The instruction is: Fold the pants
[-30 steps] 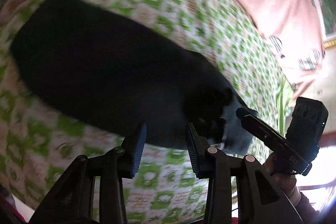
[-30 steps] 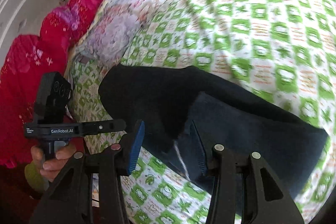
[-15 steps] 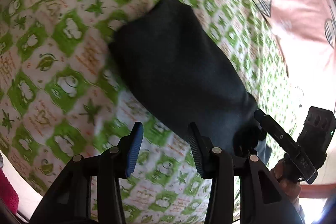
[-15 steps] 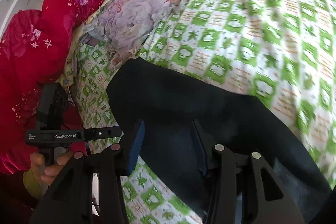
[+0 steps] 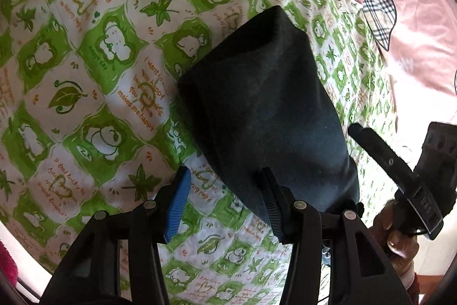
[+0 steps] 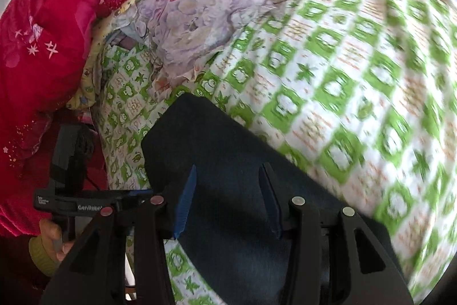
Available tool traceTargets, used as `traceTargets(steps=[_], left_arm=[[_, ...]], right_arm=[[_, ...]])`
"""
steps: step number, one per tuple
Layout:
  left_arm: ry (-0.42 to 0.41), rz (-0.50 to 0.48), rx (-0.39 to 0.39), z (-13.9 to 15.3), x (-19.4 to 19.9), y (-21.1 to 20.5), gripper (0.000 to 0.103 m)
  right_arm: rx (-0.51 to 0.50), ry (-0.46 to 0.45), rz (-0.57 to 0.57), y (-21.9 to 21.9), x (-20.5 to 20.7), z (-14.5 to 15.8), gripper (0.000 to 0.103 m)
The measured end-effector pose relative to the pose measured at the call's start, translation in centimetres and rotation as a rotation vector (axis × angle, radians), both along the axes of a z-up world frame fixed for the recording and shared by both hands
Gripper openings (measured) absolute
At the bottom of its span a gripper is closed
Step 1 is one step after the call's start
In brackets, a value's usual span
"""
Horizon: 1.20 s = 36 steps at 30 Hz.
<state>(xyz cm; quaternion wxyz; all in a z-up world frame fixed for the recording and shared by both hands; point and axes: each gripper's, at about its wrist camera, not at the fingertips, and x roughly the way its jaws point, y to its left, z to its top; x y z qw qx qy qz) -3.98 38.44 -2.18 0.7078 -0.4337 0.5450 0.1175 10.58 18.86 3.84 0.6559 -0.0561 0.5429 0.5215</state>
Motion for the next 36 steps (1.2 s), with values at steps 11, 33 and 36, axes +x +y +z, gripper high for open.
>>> traceTargets(steps=[11, 33, 36], left_arm=[[-0.020, 0.030, 0.001, -1.0, 1.4, 0.5, 0.050], [-0.103, 0.078, 0.068, 0.9, 2.1, -0.5, 0.015], [-0.133, 0.064, 0.071, 2.5, 2.3, -1.3, 0.014]], right_arm=[[-0.053, -0.001, 0.179, 6.0, 1.1, -2.1, 0.048], [-0.021, -0.034, 0.279, 7.5, -0.1, -0.8, 0.022], [0.033, -0.023, 0.249, 5.9, 0.1, 0.8, 0.022]])
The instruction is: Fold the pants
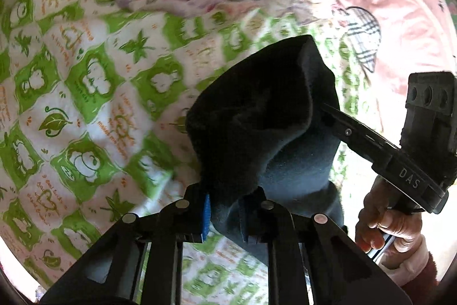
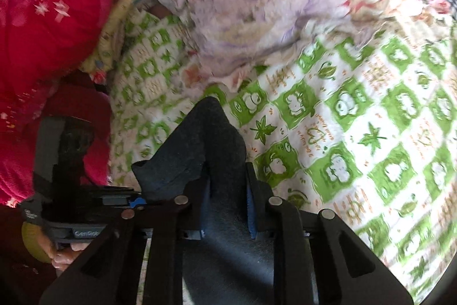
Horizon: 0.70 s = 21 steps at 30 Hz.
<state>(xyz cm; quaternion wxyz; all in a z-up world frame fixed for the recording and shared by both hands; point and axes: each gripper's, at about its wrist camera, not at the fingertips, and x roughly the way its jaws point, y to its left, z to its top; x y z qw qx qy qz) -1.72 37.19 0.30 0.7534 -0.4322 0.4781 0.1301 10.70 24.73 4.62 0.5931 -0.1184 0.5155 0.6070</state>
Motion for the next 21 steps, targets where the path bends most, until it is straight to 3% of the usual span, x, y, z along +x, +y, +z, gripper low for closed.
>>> traceTargets(steps=[6, 11, 21], left_arm=[[-0.079, -0.058, 0.036, 4.3, 0.8, -2.5, 0.012], [-0.137, -0.138, 0.060, 7.5, 1.6, -5.6, 0.012], [-0.244, -0.387, 0.176, 12.7, 3.7, -15.2, 0.014]], right_arm=[[0.124, 0.074, -0.084, -4.5, 0.9, 2.6, 0.022], [0.203, 0.072, -0.144, -9.2, 1.4, 4.7, 0.021], [0.309, 0.053, -0.304, -19.9, 2.0, 7.5, 0.021]])
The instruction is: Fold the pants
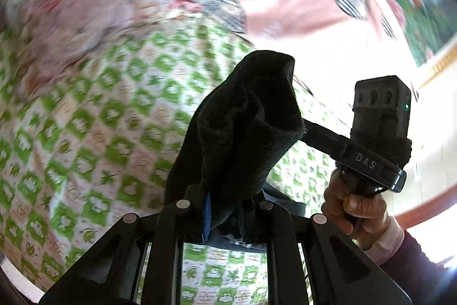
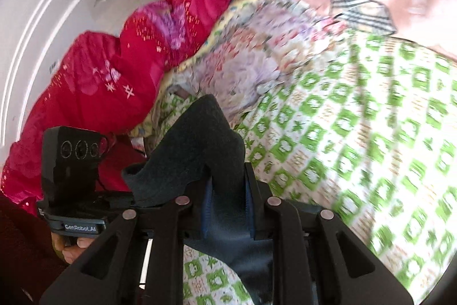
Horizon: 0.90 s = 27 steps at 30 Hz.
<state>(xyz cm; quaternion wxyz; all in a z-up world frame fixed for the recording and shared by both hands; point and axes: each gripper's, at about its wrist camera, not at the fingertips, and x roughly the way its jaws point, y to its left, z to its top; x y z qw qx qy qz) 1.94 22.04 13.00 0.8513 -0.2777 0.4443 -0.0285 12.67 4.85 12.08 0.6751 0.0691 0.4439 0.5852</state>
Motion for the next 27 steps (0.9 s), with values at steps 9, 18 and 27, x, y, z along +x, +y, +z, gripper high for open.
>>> traceTargets(steps=[9, 18, 27], left_arm=[[0.000, -0.164, 0.037, -0.4, 0.4, -7.5, 0.014], [0.047, -0.318, 0.108, -3.1, 0.7, -13.7, 0.014], [0.109, -0.429, 0.153, -6.3, 1.1, -18.3, 0.014]], right_arm=[[0.009, 0.029, -0.133, -8.0, -0.5, -1.3, 0.020], [-0.004, 0.065, -0.238, -14.2, -1.4, -4.5, 0.019], [-0.033, 0.116, -0.317, -17.8, -2.0, -7.7, 0.019]])
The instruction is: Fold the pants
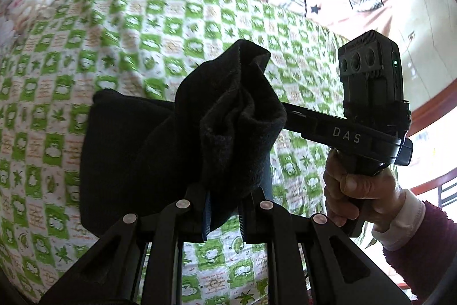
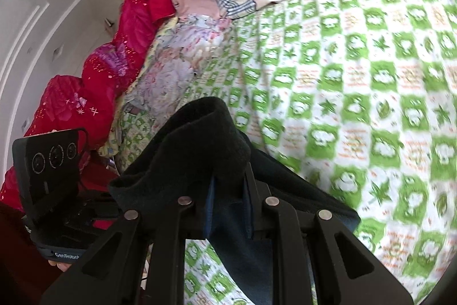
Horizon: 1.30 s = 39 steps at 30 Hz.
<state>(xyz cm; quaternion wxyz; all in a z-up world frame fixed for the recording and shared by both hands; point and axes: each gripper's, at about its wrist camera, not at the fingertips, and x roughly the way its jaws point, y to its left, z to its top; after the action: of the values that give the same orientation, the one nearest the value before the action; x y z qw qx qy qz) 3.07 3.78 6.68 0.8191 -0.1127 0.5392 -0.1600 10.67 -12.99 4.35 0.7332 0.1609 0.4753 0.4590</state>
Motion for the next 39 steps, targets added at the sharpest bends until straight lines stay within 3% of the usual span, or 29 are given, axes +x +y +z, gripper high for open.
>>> traceTargets(steps=[6, 11, 14, 18, 22, 28, 34, 39], left_arm=[[0.010, -0.058, 0.052, -1.4, -0.1, -2.3, 0.015], [0.030, -0.079, 0.049, -2.5, 0.2, -3.1, 0.019], [0.017, -0.117, 0.040, -2.5, -0.1, -3.5, 0.031], [0.011, -0.149, 0.042, -2.9, -0.3, -4.2, 0.037], [0.025, -0.161, 0.020, -3.4, -0.4, -4.4, 0.048], [0.035, -0.213, -0.028, -2.9, -1.2, -4.7, 0.057], [0.029, -0.233, -0.052, -1.6, -2.3, -3.6, 0.059], [0.033, -0.181, -0.065, -0.6, -2.5, -0.9, 0.060]], right_arm=[[-0.032, 0.024, -0.041, -1.3, -0.2, -1.2, 0.019], [-0.094, 0.052, -0.096, -2.6, -0.5, -2.1, 0.023], [-0.130, 0.057, -0.146, -3.6, -0.9, -2.3, 0.023], [-0.164, 0.078, -0.235, -5.2, -1.3, -2.2, 0.025], [-0.192, 0.096, -0.325, -7.1, -2.0, -1.8, 0.045], [-0.226, 0.118, -0.419, -9.1, -3.7, -1.3, 0.060], [-0.243, 0.088, -0.444, -9.1, -5.4, -0.2, 0.065], [-0.275, 0.058, -0.445, -7.7, -6.3, 0.8, 0.068]])
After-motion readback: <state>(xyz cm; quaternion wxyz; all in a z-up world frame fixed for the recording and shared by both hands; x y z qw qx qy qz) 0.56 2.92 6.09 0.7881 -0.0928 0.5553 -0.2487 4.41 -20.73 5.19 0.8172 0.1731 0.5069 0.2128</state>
